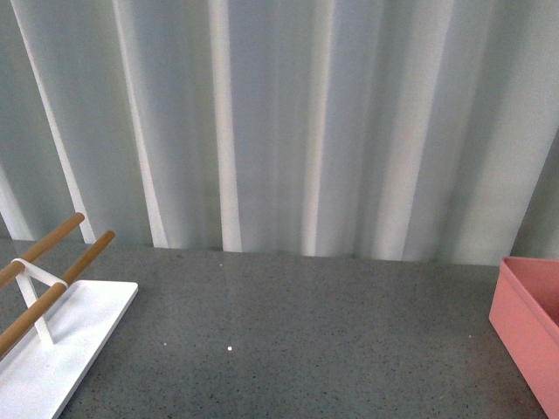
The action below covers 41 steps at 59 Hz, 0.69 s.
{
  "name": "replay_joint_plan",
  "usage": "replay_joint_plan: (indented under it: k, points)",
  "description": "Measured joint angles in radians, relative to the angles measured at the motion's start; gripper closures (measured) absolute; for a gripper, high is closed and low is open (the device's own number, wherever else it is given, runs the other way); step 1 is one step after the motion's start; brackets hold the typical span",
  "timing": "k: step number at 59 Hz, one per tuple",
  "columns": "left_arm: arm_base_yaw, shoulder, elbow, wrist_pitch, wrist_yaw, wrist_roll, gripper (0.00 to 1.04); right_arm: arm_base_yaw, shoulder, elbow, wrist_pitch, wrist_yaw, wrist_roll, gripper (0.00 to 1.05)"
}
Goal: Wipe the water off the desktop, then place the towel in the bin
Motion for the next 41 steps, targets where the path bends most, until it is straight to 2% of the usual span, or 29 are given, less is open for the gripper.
replay_joint_plan:
  k: [29,41]
  points:
    - [0.000,0.000,0.000,0.000,0.000,0.000,0.07,0.000,0.001,0.000,0.000,-0.002,0.000,0.07]
    - [0.000,0.000,0.000,0.000,0.000,0.000,0.07,-0.008,0.045,0.026,-0.139,-0.093,0.123,0.07]
